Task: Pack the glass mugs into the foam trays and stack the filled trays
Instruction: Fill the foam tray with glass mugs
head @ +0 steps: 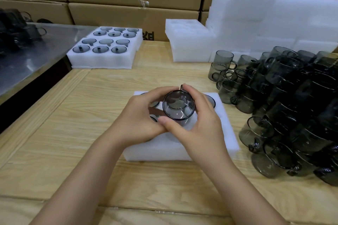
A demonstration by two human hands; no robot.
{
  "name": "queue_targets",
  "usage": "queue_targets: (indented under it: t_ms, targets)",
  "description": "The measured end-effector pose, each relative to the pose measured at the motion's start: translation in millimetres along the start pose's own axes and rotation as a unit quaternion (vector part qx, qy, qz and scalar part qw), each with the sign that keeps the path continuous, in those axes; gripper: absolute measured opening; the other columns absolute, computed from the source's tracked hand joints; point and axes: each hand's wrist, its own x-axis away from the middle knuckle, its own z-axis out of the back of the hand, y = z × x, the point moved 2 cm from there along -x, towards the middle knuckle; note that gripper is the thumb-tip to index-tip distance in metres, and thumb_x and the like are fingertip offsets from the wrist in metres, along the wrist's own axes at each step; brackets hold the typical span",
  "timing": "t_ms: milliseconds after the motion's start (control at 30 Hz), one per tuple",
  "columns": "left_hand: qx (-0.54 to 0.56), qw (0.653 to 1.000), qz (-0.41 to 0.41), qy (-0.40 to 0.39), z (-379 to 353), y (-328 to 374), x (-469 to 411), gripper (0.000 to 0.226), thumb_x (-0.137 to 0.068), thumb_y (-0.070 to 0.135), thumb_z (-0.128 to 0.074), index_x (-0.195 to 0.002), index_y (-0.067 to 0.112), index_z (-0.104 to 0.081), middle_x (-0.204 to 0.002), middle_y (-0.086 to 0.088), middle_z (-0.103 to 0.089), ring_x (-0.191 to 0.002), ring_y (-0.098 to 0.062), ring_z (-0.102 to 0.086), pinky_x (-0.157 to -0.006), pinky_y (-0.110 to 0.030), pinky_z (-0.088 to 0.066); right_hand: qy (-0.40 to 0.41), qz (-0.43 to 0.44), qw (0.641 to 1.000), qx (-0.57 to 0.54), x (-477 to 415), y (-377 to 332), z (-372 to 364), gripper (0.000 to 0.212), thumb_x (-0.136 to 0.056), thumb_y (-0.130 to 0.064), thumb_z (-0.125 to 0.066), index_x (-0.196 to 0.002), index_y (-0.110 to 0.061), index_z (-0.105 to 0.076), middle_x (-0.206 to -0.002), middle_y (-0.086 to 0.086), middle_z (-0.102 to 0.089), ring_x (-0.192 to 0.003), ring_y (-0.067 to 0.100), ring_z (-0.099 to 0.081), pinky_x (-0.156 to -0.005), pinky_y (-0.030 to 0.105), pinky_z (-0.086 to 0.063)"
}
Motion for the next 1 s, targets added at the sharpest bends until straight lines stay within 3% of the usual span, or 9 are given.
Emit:
queue_targets:
  t_ms: [133, 200, 333, 467, 567, 633, 733, 833, 1000]
  targets:
    - [-0.052, 0.998, -0.009, -0.020, 0.8, 3.1, -0.9, 0.060, -0.063, 0.032, -0.069, -0.119, 0.045, -0.054, -0.115, 0.029, -0.063, -0.112, -0.001, -0.059, -0.093, -0.019, -0.046, -0.032, -0.008, 0.999, -0.014, -6.2, 2.5, 6.9, 0.061, -0.068, -0.026, -0.082, -0.121, -0.027, -0.053, -0.113, -0.021, -0.054, -0.107, -0.010, -0.049, -0.090, 0.005, -0.036]
    - [-0.041, 0.999, -0.005, -0.034, 4.1, 1.9, -0.4, 0.057, -0.068, 0.035, -0.070, -0.123, 0.038, -0.055, -0.120, 0.021, -0.063, -0.117, -0.008, -0.057, -0.099, -0.030, -0.045, -0.068, -0.020, 0.997, -0.036, -10.1, 4.2, 14.4, 0.055, -0.069, -0.029, -0.081, -0.117, -0.033, -0.053, -0.113, -0.019, -0.058, -0.109, -0.006, -0.052, -0.095, 0.014, -0.040]
    - [0.041, 0.999, 0.014, -0.010, 11.6, 0.9, -1.3, 0.042, -0.076, 0.031, -0.064, -0.118, 0.027, -0.059, -0.116, 0.004, -0.065, -0.115, -0.010, -0.058, -0.098, -0.027, -0.043, -0.147, -0.042, 0.987, -0.054, -15.9, 8.0, 26.0, 0.046, -0.071, -0.033, -0.065, -0.116, -0.035, -0.055, -0.116, -0.012, -0.061, -0.111, 0.004, -0.057, -0.100, 0.030, -0.044]
    - [0.099, 0.993, 0.066, 0.015, 12.7, -2.2, -3.2, 0.027, -0.081, 0.015, -0.059, -0.106, 0.021, -0.067, -0.110, -0.004, -0.067, -0.107, -0.014, -0.062, -0.084, -0.022, -0.050, -0.199, -0.038, 0.978, -0.058, -14.4, 8.3, 25.0, 0.041, -0.071, -0.027, -0.062, -0.108, -0.041, -0.055, -0.111, -0.010, -0.063, -0.105, 0.004, -0.059, -0.095, 0.023, -0.044]
    - [0.082, 0.993, 0.086, -0.018, 8.8, -2.6, -3.4, 0.025, -0.081, 0.016, -0.059, -0.103, 0.022, -0.070, -0.107, 0.004, -0.073, -0.106, -0.012, -0.065, -0.088, -0.024, -0.050, -0.206, -0.021, 0.977, -0.044, -13.1, 6.4, 24.3, 0.044, -0.071, -0.026, -0.063, -0.111, -0.043, -0.054, -0.112, -0.009, -0.062, -0.108, 0.004, -0.057, -0.098, 0.024, -0.043]
    - [0.076, 0.993, 0.089, -0.020, 7.4, -2.0, -3.7, 0.023, -0.082, 0.018, -0.059, -0.101, 0.021, -0.070, -0.104, 0.005, -0.073, -0.102, -0.010, -0.066, -0.088, -0.022, -0.049, -0.213, -0.012, 0.976, -0.030, -12.3, 5.6, 22.5, 0.049, -0.072, -0.025, -0.063, -0.120, -0.034, -0.054, -0.116, -0.009, -0.059, -0.111, 0.005, -0.055, -0.099, 0.024, -0.042]
    - [0.076, 0.992, 0.099, -0.004, 8.2, -1.6, -4.0, 0.024, -0.083, 0.021, -0.057, -0.101, 0.015, -0.071, -0.100, 0.002, -0.074, -0.096, -0.011, -0.066, -0.080, -0.024, -0.050, -0.223, 0.014, 0.975, 0.019, -10.3, 6.4, 17.9, 0.055, -0.075, -0.023, -0.064, -0.128, -0.026, -0.049, -0.119, -0.015, -0.053, -0.112, -0.005, -0.047, -0.095, 0.010, -0.036]
    - [0.066, 0.992, 0.110, -0.009, 8.0, -2.5, -3.7, 0.027, -0.083, 0.026, -0.057, -0.102, 0.011, -0.071, -0.099, -0.001, -0.074, -0.096, -0.014, -0.066, -0.082, -0.028, -0.050, -0.213, 0.014, 0.975, 0.054, -10.4, 8.0, 16.1, 0.054, -0.074, -0.026, -0.062, -0.126, -0.028, -0.050, -0.116, -0.016, -0.053, -0.106, -0.009, -0.045, -0.086, 0.002, -0.032]
    - [0.022, 0.993, 0.114, -0.017, 5.5, -3.5, -2.2, 0.024, -0.078, 0.032, -0.067, -0.096, 0.018, -0.072, -0.097, 0.007, -0.073, -0.100, -0.009, -0.066, -0.092, -0.028, -0.048, -0.203, 0.031, 0.969, 0.135, -7.5, 7.8, 11.3, 0.052, -0.072, -0.034, -0.055, -0.123, -0.038, -0.049, -0.107, -0.018, -0.051, -0.101, -0.003, -0.040, -0.084, 0.004, -0.030]
